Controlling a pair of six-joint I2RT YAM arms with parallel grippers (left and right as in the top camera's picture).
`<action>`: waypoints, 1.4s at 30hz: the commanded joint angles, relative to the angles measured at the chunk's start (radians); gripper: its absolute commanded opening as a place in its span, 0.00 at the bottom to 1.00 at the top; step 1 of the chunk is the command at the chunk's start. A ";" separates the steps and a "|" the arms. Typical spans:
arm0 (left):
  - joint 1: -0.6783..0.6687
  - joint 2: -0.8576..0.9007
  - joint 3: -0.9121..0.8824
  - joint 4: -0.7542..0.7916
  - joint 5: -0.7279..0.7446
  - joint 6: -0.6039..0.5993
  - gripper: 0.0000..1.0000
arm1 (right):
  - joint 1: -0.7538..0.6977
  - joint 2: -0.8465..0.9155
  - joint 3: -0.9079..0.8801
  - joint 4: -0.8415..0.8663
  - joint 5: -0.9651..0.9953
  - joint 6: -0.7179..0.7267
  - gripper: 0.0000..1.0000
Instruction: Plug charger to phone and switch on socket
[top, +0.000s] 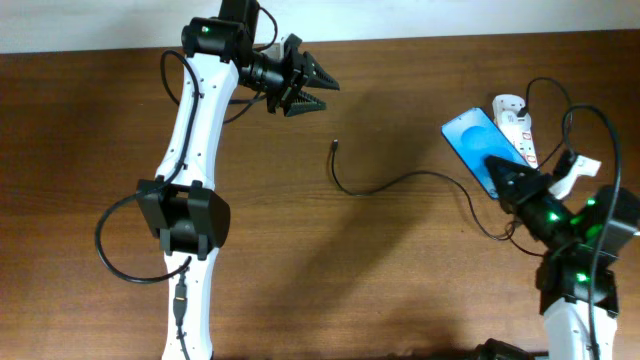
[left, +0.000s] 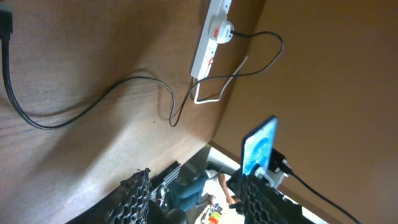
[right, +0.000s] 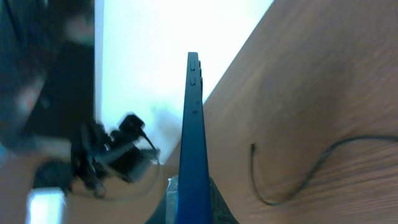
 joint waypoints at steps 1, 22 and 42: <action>0.002 -0.039 0.012 0.000 0.010 0.020 0.51 | 0.168 -0.013 -0.004 0.037 0.330 0.430 0.04; -0.040 -0.036 -0.019 0.378 0.143 -0.108 0.48 | 0.692 0.452 0.031 0.795 0.858 0.571 0.04; -0.161 -0.036 -0.282 0.758 0.314 -0.248 0.42 | 0.708 0.459 0.040 0.783 0.879 0.571 0.04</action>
